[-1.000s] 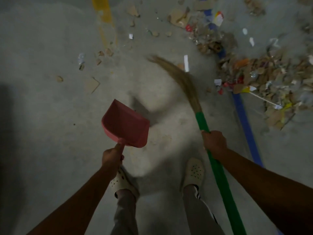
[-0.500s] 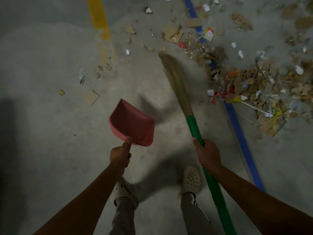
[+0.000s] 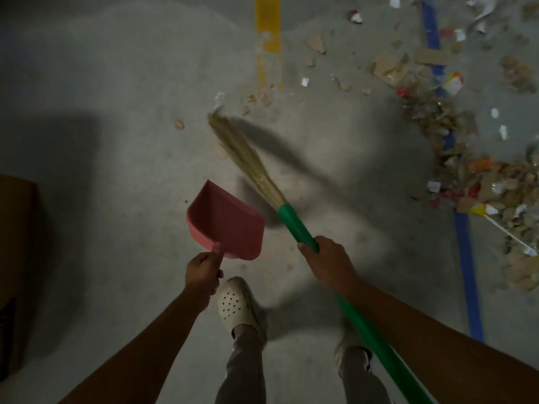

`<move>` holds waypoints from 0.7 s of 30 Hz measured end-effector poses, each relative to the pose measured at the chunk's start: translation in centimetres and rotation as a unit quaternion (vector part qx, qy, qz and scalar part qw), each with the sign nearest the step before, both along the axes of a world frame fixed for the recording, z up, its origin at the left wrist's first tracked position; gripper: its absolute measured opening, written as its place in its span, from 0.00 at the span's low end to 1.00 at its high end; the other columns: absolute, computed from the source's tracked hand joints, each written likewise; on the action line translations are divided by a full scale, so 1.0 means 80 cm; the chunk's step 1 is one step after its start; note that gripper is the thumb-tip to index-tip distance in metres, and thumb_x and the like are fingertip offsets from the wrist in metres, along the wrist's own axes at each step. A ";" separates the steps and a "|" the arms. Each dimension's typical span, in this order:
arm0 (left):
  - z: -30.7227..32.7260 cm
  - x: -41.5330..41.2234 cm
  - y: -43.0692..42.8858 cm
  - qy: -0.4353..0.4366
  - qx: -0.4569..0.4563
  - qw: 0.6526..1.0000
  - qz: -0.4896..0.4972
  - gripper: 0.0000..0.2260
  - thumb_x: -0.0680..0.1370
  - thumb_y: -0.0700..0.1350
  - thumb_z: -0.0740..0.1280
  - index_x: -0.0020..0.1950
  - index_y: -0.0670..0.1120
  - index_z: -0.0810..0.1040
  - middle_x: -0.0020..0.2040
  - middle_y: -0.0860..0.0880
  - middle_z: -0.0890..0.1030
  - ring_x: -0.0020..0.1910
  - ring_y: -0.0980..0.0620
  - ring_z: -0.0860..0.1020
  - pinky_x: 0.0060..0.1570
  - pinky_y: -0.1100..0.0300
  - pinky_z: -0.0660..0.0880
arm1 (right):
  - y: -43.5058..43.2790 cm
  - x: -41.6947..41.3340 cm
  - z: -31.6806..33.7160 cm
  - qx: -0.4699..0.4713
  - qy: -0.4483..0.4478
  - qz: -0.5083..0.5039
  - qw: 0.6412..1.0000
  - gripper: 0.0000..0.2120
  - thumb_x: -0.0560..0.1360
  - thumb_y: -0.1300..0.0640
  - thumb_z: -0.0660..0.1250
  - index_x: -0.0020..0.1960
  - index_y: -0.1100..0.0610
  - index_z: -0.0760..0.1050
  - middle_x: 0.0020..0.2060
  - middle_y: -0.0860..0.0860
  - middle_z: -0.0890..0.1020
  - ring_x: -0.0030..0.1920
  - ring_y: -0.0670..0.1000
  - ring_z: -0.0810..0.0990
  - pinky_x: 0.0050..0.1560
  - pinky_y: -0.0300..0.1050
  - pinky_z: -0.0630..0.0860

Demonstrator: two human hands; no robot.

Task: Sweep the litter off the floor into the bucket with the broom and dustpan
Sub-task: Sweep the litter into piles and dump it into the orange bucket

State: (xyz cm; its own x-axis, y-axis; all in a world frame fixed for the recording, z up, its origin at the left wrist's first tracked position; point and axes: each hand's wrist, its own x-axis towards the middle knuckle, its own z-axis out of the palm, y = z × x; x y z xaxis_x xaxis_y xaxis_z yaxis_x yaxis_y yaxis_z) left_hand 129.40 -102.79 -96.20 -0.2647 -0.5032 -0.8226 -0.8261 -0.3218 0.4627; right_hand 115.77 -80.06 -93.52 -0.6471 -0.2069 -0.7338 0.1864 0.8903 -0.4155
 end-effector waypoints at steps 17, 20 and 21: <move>-0.002 0.039 -0.198 -0.006 0.010 0.998 0.064 0.25 0.75 0.62 0.72 0.37 0.40 0.74 0.30 0.43 0.77 0.20 0.53 0.66 0.21 0.62 0.61 | -0.172 -0.005 -0.045 0.079 -0.013 -0.304 0.949 0.24 0.81 0.42 0.63 0.53 0.65 0.77 0.42 0.60 0.82 0.42 0.61 0.84 0.47 0.59 0.83; 0.006 0.030 -0.221 -0.009 -0.011 0.998 0.061 0.26 0.75 0.63 0.72 0.38 0.40 0.74 0.30 0.42 0.77 0.20 0.52 0.67 0.20 0.62 0.62 | -0.190 -0.014 -0.024 0.059 0.018 -0.364 0.929 0.23 0.81 0.42 0.62 0.51 0.64 0.77 0.39 0.58 0.82 0.39 0.60 0.84 0.45 0.59 0.84; 0.010 0.024 -0.227 -0.010 -0.015 0.998 0.060 0.26 0.75 0.63 0.71 0.38 0.40 0.73 0.31 0.42 0.77 0.20 0.53 0.67 0.20 0.62 0.62 | -0.196 -0.018 -0.018 0.046 0.025 -0.373 0.926 0.22 0.81 0.42 0.62 0.50 0.64 0.77 0.38 0.58 0.82 0.37 0.60 0.84 0.44 0.58 0.84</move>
